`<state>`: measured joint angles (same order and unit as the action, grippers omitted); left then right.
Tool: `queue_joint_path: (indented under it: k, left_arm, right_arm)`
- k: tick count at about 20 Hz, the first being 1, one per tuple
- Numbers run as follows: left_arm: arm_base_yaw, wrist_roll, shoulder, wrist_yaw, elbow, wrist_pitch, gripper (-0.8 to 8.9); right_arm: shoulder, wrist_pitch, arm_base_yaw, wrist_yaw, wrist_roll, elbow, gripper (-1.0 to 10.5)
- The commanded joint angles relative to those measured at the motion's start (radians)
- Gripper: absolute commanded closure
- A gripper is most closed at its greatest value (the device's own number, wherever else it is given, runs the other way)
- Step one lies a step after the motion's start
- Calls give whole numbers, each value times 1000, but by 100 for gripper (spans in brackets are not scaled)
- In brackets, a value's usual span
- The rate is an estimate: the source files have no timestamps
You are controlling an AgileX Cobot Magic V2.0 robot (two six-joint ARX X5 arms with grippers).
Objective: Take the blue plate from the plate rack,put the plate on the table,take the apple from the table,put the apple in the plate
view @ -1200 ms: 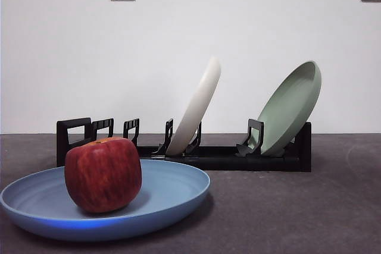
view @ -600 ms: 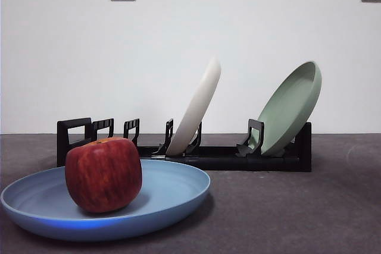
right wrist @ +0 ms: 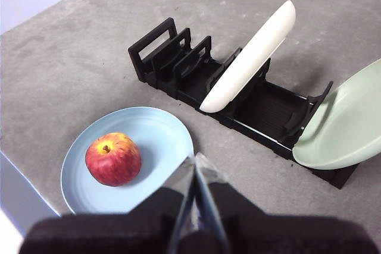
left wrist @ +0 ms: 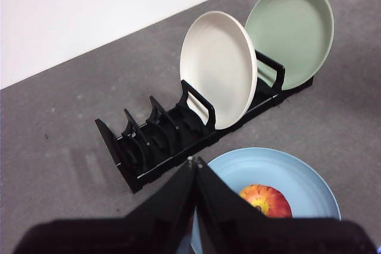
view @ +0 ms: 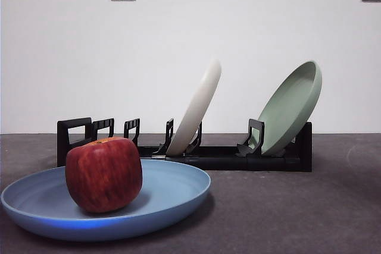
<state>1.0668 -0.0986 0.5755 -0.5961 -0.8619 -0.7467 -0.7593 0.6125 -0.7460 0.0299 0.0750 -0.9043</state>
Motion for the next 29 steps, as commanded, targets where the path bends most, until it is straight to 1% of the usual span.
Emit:
queue_joint_path:
  k: [1,6,8,10,12,15,17,19,21,24,27,29]
  left_arm:
    - [-1,-9,5,-2,-1,3,815]
    - [-1,-9,5,0,-1,5,815]
    - [-36,-10,-4,2,-1,5,815]
    - [-130,-5,-5,23,0,9,815]
    - [-281,-8,-5,66,21,81,815]
    - [-508,-6,-50,158,140,311,815]
    - [-634,-2,-100,278,269,468,815]
    - [-738,-1,-161,388,412,602,815]
    - [-815,-3,-227,461,546,683,815]
    - [-891,-3,-334,523,691,701,815]
    - [-947,-3,-417,528,777,691,815]
    - [-979,-3,-450,527,802,661,815]
  right_arm:
    - [1,-3,-1,3,11,8,946]
    - [7,-3,-1,3,11,8,946]
    - [7,-3,-1,3,11,8,946]
    - [7,-3,-1,3,10,8,946]
    - [8,-3,-1,3,11,8,946]
    - [8,-3,-1,3,11,8,946]
    - [8,-3,-1,3,11,8,946]
    - [8,-3,-1,3,11,8,946]
    - [8,-3,-1,3,11,8,946]
    - [8,-3,-1,3,11,8,946]
    - [8,-3,-1,3,11,8,946]
    - [8,-2,-1,3,11,8,946]
